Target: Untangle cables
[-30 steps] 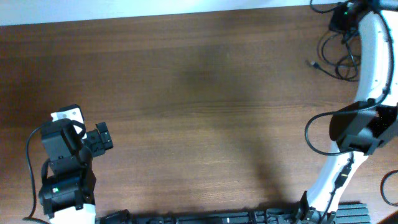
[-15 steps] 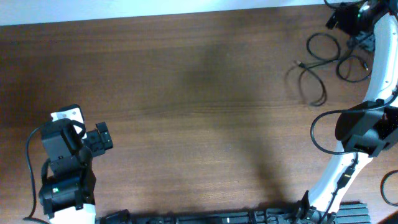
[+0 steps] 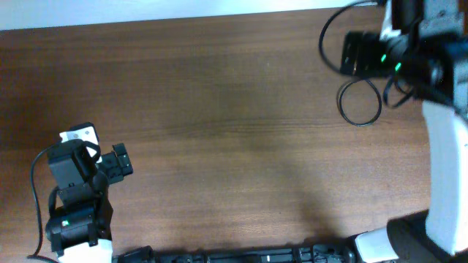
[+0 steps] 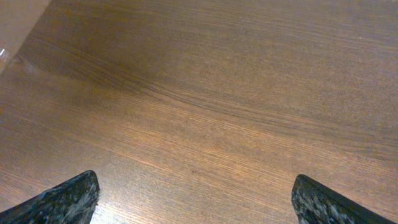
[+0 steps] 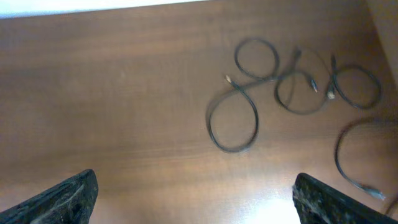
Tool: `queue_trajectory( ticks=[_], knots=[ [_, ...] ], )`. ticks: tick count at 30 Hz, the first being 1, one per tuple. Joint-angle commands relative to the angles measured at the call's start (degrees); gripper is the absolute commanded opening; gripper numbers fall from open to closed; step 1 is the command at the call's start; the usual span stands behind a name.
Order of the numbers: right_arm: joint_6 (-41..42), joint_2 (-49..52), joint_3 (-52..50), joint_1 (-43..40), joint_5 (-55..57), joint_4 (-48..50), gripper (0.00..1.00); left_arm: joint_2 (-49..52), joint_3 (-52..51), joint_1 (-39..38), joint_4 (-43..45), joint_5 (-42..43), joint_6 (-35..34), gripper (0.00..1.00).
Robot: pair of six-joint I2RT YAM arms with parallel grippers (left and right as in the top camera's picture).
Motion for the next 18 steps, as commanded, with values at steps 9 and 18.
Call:
queue_trajectory(
  ticks=[9,18],
  knots=[
    [4.44,-29.97,-56.06,15.1,-2.43,24.46,0.99,-0.24,-0.13,0.13,0.17,0.39,-0.57,0.99],
    [-4.26,-26.62,-56.28,13.49,-8.35,29.7,0.99,-0.24,-0.13,0.13,0.17,0.39,-0.57,0.99]
  ],
)
